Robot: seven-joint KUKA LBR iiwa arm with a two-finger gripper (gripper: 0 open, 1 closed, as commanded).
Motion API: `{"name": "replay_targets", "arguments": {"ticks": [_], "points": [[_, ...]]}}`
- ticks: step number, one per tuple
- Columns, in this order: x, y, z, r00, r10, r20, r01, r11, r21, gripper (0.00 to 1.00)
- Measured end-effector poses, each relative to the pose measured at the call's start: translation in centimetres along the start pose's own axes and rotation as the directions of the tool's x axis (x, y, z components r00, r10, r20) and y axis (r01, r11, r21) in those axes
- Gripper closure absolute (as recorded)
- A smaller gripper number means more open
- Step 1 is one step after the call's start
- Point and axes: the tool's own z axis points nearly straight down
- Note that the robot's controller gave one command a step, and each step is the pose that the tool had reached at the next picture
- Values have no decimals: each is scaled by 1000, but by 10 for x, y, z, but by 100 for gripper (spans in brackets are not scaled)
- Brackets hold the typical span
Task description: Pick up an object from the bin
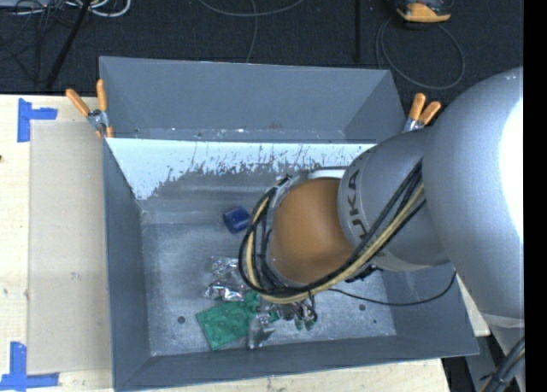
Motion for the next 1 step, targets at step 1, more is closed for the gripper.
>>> {"name": "replay_targets", "arguments": {"ticks": [1], "points": [[-3,1,-3,1000,2,-10,-2,1000,1,0]]}}
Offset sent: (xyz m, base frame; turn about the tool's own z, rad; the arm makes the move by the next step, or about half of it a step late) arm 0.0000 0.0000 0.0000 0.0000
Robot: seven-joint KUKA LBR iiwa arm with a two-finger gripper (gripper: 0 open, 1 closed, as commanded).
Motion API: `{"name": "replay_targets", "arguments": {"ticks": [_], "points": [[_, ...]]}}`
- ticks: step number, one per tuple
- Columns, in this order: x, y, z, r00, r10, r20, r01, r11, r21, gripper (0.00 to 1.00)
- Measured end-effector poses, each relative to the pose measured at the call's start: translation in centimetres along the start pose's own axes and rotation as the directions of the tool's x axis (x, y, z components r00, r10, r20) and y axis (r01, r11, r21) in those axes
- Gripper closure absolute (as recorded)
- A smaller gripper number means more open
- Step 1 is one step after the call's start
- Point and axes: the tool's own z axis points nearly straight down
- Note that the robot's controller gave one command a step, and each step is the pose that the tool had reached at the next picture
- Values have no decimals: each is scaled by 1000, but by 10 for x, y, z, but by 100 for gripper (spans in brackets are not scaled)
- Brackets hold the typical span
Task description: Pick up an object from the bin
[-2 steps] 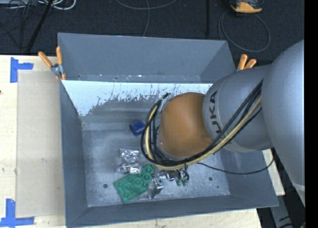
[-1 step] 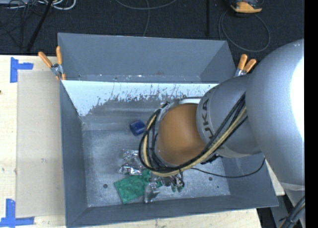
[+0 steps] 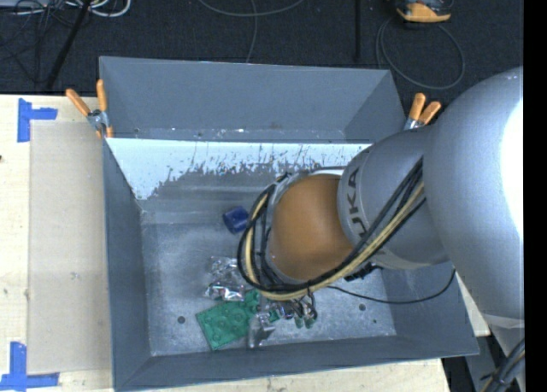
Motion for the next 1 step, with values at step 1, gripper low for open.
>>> {"name": "replay_targets", "arguments": {"ticks": [1], "points": [[-2,-1,-2,1000,2,7,-2,1000,0,100]]}}
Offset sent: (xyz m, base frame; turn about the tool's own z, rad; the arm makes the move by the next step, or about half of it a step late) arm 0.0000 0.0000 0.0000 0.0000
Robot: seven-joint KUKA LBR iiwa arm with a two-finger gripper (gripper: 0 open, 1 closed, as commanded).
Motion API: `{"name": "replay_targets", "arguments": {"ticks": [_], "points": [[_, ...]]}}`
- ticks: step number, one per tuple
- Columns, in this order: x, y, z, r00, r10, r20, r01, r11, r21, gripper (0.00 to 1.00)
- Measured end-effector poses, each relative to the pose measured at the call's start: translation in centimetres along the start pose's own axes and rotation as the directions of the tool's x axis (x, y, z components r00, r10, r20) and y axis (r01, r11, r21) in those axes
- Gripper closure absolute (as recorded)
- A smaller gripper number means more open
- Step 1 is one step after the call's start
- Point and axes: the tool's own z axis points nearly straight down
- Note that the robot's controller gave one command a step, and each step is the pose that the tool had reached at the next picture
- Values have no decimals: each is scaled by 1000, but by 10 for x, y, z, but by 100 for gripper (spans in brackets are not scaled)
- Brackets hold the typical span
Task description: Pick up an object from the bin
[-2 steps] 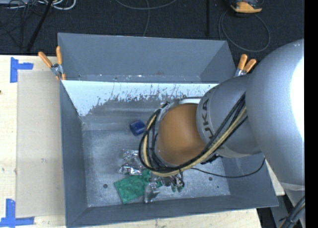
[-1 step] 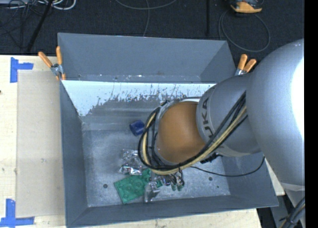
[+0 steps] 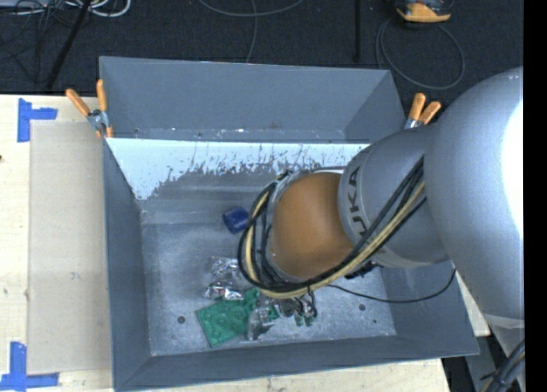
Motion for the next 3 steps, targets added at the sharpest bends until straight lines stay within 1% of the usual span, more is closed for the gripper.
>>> {"name": "replay_targets", "arguments": {"ticks": [1,2,3], "points": [[-2,1,-8,1000,2,-12,-2,1000,1,100],[-4,1,-69,1000,4,-11,-4,1000,2,100],[-5,0,-101,1000,5,-14,-5,1000,2,100]]}}
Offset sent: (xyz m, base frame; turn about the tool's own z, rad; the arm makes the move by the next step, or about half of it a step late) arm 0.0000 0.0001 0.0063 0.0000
